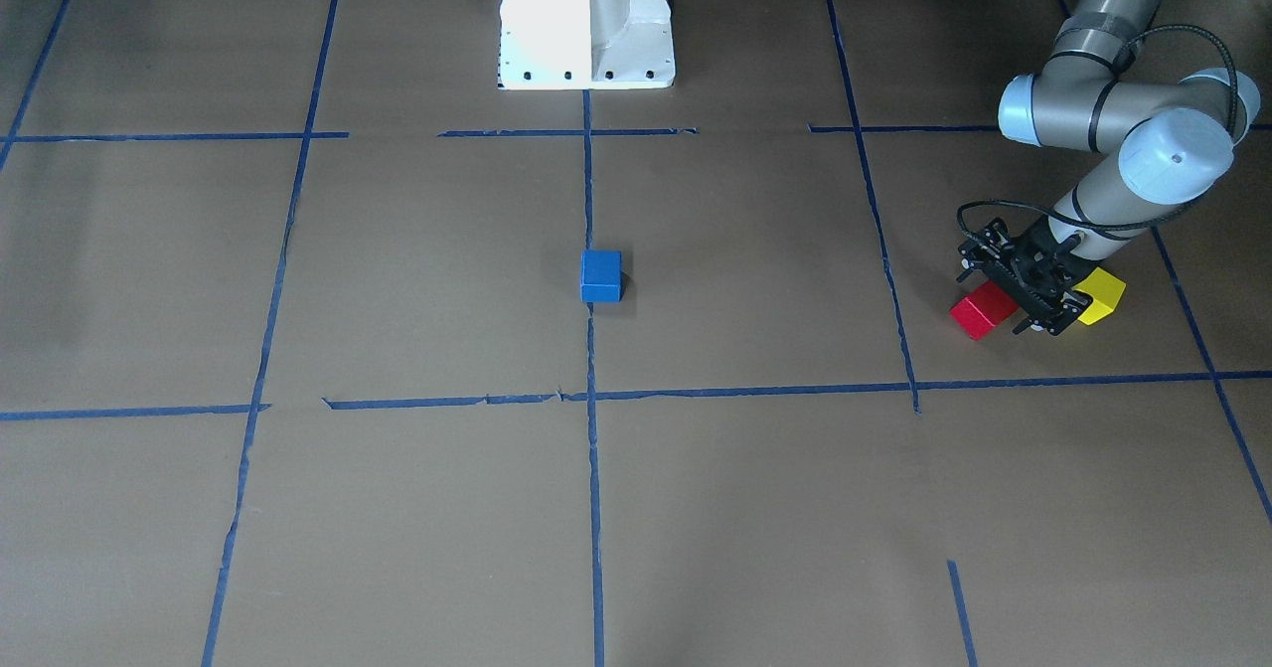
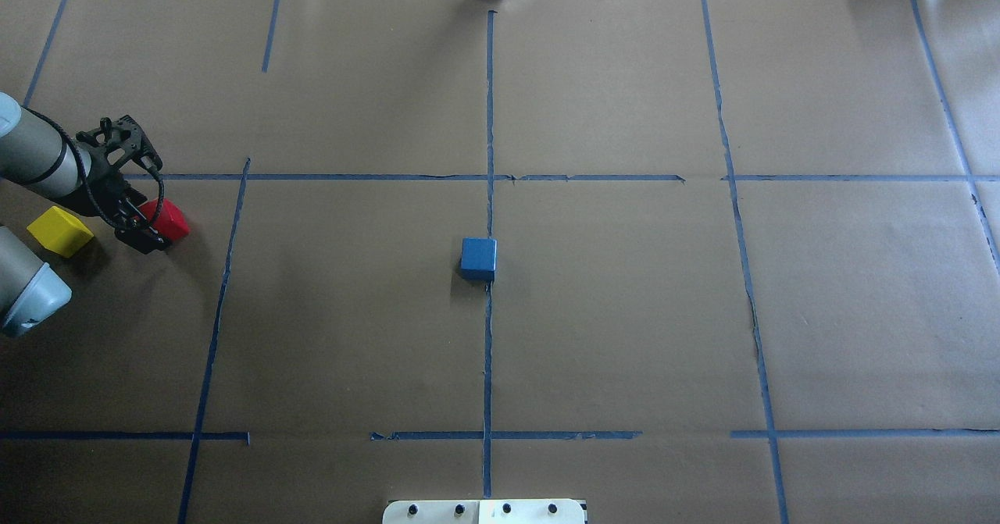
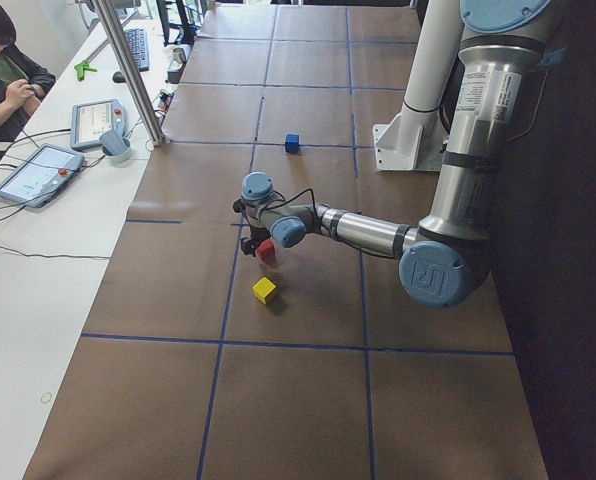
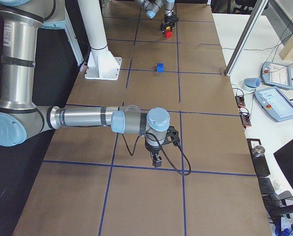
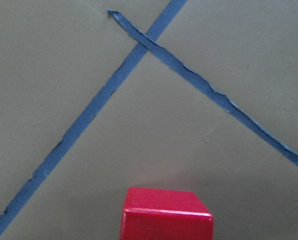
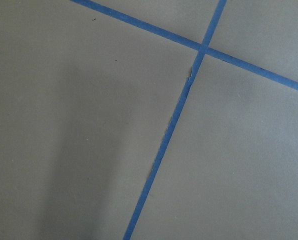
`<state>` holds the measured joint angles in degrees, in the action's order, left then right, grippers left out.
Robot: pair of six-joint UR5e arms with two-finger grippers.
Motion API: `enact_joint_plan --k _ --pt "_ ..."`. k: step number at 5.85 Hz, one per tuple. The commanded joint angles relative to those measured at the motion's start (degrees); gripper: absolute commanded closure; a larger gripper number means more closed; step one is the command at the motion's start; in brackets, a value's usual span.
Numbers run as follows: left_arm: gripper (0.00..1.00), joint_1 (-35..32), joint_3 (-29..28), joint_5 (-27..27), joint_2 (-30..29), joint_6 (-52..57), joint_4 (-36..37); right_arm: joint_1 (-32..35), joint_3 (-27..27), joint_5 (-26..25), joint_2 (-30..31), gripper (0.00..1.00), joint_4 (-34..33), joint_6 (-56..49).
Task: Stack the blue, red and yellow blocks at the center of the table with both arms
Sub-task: 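Reach the left gripper down over the red block and grasp it, then carry the red block with the left gripper above the blue block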
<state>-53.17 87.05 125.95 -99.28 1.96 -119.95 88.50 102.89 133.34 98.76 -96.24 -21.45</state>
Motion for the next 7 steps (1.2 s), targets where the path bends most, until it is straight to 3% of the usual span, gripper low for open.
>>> enact_joint_plan --k 1,2,5,7 --pt "0.48 0.1 -0.7 -0.1 -0.1 -0.4 0.2 0.0 0.0 0.1 0.0 0.0 0.0 0.0" --pt "0.75 0.1 -0.4 -0.1 0.0 -2.2 0.2 0.0 0.0 0.1 0.0 0.0 0.0 0.0" --pt "0.84 0.3 6.6 -0.2 -1.6 -33.8 1.9 0.0 -0.1 0.0 0.1 0.0 0.0 0.1" --pt "0.85 4.9 7.7 -0.5 -15.7 -46.0 18.2 0.0 -0.1 0.0 0.1 0.0 0.0 0.1"
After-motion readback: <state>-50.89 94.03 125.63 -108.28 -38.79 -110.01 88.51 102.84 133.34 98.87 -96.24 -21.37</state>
